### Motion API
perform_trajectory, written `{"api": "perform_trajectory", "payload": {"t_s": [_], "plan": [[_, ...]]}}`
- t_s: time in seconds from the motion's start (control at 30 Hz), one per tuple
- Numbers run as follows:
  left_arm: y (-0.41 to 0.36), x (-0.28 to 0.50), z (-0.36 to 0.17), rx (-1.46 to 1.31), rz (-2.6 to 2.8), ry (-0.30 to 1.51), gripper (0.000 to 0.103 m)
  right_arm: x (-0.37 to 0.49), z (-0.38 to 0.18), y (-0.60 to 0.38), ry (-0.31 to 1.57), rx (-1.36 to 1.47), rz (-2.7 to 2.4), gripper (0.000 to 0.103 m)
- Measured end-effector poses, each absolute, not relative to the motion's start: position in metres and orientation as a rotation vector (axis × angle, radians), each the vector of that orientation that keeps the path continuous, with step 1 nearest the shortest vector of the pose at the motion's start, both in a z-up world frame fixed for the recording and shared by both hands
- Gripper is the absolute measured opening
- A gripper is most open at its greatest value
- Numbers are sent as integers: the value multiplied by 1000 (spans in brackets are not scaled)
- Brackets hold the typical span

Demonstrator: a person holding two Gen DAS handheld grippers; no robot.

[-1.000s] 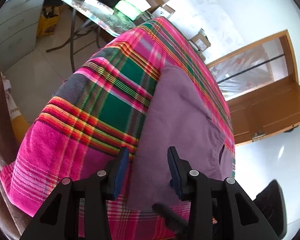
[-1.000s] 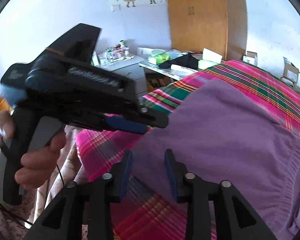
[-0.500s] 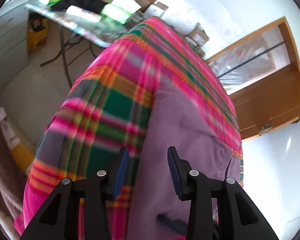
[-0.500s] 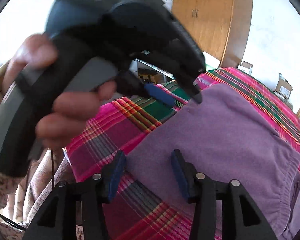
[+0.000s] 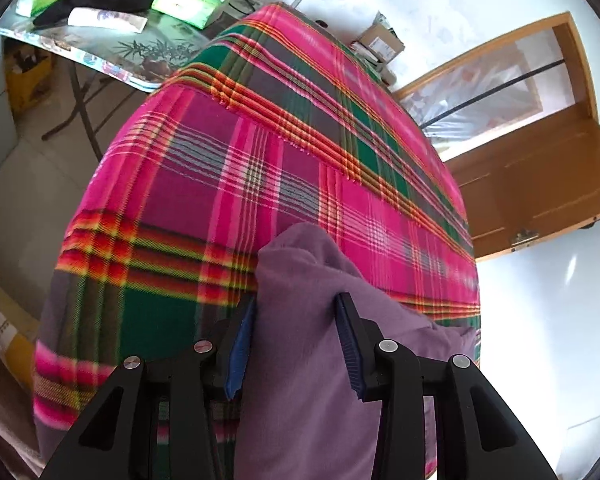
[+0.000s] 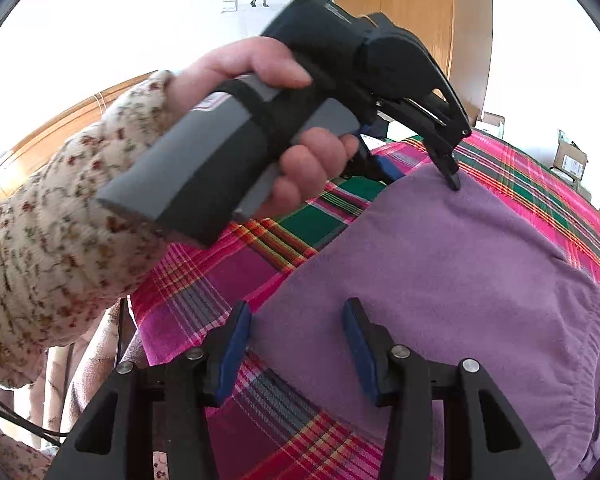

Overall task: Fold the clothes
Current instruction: 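Grasp the fleece edge with the left gripper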

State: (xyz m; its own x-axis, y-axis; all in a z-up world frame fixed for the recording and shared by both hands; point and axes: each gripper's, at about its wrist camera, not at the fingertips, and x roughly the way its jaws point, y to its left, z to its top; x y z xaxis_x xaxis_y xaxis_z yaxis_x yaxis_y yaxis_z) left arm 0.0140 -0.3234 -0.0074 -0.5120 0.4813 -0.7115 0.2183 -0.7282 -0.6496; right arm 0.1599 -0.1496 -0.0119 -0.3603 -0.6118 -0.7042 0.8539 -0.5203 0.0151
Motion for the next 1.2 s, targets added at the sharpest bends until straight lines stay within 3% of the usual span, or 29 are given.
{"api": "perform_trajectory", "payload": {"t_s": [0.1,0.17,0.33,0.4,0.53,0.93,1.1,1.2], "plan": [[-325,12,-9,-1428,2359,-1113,42,157,-13,-149,438,825,-1980,48],[-330,9,-13,-1419,2349,-1175,36,155,-13,-148,435,826,-1988,46],[-330,9,-16,-1412,2375,-1174,19,150,-14,-146,431,827,-2012,31],[-331,11,-15,-1401,2372,-1191,17,148,-14,-145,432,826,-2019,21],[-335,13,-14,-1391,2371,-1199,14,147,-12,-154,450,817,-2024,17],[-328,14,-17,-1397,2366,-1211,15,157,-15,-152,385,832,-1992,15],[-329,19,-23,-1437,2320,-1251,27,152,-18,-150,369,842,-1984,15],[-328,24,-23,-1440,2303,-1224,27,144,-19,-147,359,845,-1981,15]]}}
